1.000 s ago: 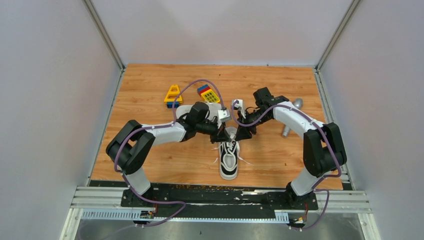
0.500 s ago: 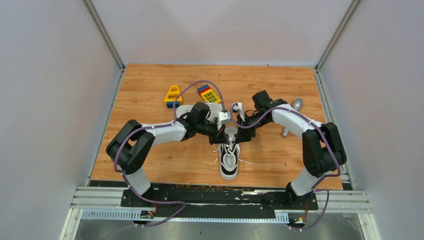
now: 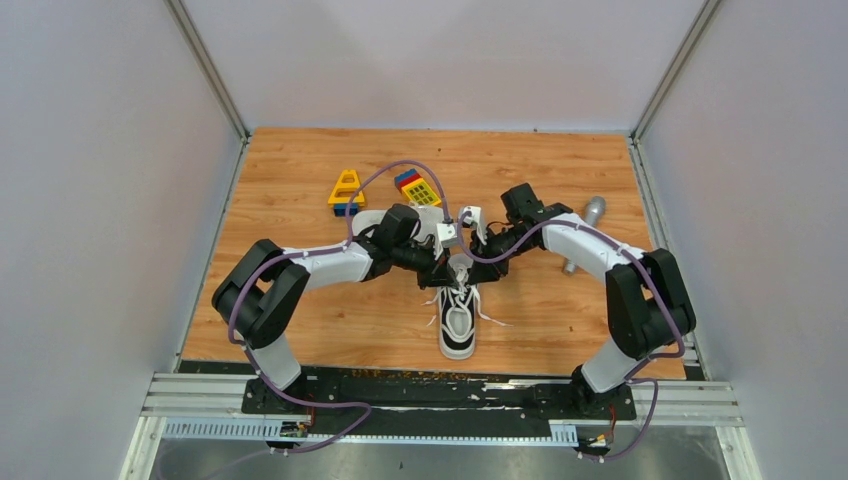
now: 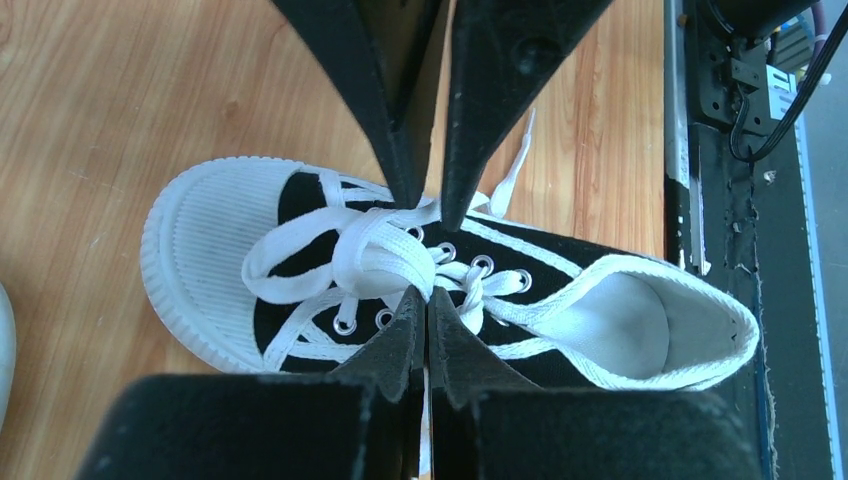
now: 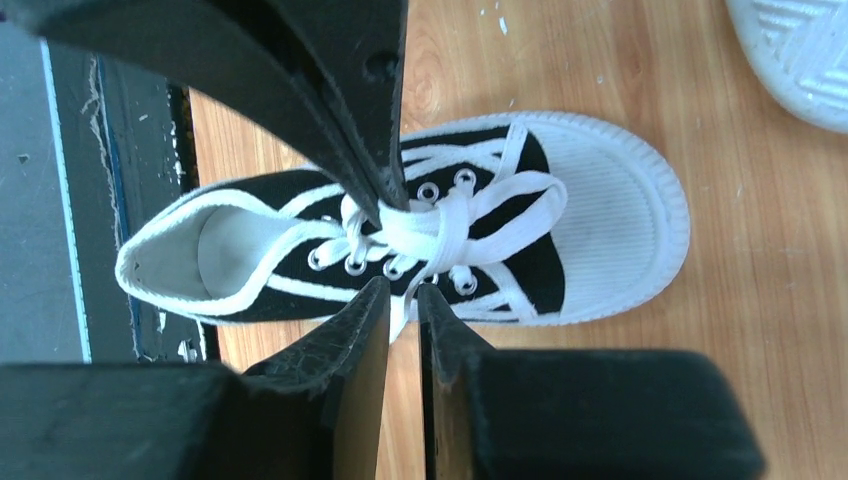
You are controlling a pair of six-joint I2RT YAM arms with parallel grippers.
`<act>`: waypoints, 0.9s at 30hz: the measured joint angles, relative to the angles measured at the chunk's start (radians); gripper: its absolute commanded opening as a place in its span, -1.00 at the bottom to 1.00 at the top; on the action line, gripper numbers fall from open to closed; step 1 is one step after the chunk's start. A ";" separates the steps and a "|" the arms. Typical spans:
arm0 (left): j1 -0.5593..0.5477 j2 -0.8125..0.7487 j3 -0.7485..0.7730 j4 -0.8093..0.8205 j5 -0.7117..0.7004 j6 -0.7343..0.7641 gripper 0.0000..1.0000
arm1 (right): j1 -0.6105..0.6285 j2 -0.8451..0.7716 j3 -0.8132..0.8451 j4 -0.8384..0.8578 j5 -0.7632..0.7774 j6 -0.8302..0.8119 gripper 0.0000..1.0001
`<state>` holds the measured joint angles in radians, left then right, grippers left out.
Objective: Tie the shoes
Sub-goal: Wrap the shoelace around the shoelace.
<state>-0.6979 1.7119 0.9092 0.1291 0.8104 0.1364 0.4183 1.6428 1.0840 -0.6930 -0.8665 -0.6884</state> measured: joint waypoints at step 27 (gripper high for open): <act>0.008 0.000 0.023 -0.054 -0.003 0.019 -1.00 | 0.010 -0.018 -0.023 0.018 -0.002 0.045 -1.00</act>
<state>-0.6903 1.7119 0.9321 0.0750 0.8070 0.1551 0.4286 1.6249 1.0607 -0.6746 -0.8688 -0.6430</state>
